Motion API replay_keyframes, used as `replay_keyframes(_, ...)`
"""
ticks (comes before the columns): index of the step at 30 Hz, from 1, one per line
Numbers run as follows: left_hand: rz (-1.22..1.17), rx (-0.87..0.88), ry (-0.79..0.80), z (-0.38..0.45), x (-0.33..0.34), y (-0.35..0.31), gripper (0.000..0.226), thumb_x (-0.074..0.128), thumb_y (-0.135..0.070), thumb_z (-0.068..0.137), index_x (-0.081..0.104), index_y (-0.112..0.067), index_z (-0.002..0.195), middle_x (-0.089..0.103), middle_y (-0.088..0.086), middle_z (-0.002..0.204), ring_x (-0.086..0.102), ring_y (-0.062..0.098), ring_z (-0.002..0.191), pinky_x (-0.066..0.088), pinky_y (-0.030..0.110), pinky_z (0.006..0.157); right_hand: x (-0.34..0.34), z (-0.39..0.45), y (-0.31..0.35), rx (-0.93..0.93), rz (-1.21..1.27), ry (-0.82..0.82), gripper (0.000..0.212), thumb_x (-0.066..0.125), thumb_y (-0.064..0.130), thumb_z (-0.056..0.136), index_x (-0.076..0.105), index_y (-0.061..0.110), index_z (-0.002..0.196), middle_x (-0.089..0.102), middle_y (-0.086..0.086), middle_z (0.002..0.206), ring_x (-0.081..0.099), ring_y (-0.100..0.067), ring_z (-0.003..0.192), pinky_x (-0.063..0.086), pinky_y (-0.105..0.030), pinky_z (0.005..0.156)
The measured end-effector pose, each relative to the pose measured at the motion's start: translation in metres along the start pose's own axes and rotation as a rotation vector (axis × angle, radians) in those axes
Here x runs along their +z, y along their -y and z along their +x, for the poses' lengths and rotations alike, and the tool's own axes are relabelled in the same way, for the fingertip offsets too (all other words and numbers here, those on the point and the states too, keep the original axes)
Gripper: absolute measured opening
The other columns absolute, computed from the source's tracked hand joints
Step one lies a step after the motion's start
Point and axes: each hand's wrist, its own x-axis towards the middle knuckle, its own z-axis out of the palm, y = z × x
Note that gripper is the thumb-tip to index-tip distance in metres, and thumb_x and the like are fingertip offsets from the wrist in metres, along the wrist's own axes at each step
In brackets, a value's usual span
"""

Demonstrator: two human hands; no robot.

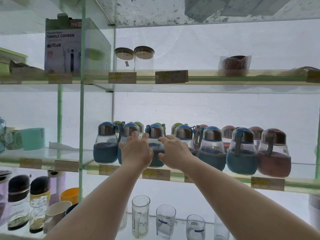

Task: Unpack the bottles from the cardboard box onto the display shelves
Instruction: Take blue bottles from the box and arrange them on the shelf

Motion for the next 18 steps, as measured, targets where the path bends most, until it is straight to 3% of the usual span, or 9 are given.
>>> replay_keyframes(13,-0.058,0.163,0.008,-0.033,-0.022,-0.04,0.052,0.048,-0.039,0.093,0.033,-0.024,0.141,0.03,0.006,0.144,0.03,0.025,0.134,0.027,0.043,0.108,-0.027,-0.038,-0.02,0.125,-0.023,-0.044,0.053,0.05,0.026,0.093,0.035,0.018,0.143,0.034,-0.006,0.148,0.027,-0.025,0.138,0.026,-0.053,0.111)
replay_keyframes(18,-0.082,0.221,0.034,-0.042,-0.018,-0.066,0.055,0.048,-0.04,0.093,0.031,-0.023,0.143,0.028,0.006,0.145,0.031,0.025,0.134,0.027,0.042,0.109,-0.039,-0.059,-0.039,0.201,-0.02,-0.049,0.055,0.051,0.029,0.092,0.034,0.018,0.144,0.033,-0.007,0.149,0.027,-0.025,0.139,0.024,-0.051,0.112)
